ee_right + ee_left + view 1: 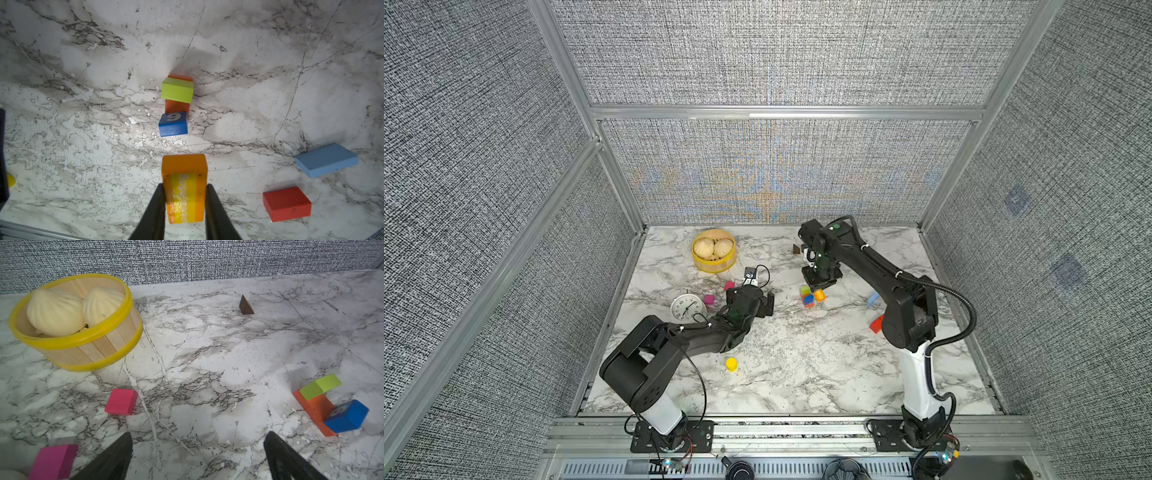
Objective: Build the wood block tower
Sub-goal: 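Carry the orange Supermarket block over the lime cube and blue block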
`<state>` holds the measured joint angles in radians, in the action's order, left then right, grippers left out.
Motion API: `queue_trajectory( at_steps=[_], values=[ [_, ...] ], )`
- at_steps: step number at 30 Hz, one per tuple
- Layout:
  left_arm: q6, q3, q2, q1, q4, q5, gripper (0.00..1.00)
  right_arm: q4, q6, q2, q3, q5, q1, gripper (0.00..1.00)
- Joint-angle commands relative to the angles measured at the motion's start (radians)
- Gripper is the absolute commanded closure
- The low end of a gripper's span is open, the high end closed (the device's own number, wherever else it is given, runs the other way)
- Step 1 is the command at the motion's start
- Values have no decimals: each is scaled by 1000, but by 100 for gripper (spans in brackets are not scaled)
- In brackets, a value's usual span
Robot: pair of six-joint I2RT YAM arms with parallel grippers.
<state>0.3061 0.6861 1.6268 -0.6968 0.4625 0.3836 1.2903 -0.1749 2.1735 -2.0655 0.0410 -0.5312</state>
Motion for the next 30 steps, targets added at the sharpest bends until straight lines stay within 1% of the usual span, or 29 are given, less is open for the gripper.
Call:
queue_trajectory(
  at_steps=[1,7,12,30],
  values=[
    [-10,7,2,2,13,13,1,38,-22,27,-36,5,-14,73],
    [-14,16,14,1,8,14,1,55,-25,87,-112,5,-31,74],
    [-16,22,24,2,4,17,1,59,-23,119,-144,7,-35,73],
    [-18,36,44,2,-5,22,1,60,-9,168,-171,14,-35,73]
  ],
)
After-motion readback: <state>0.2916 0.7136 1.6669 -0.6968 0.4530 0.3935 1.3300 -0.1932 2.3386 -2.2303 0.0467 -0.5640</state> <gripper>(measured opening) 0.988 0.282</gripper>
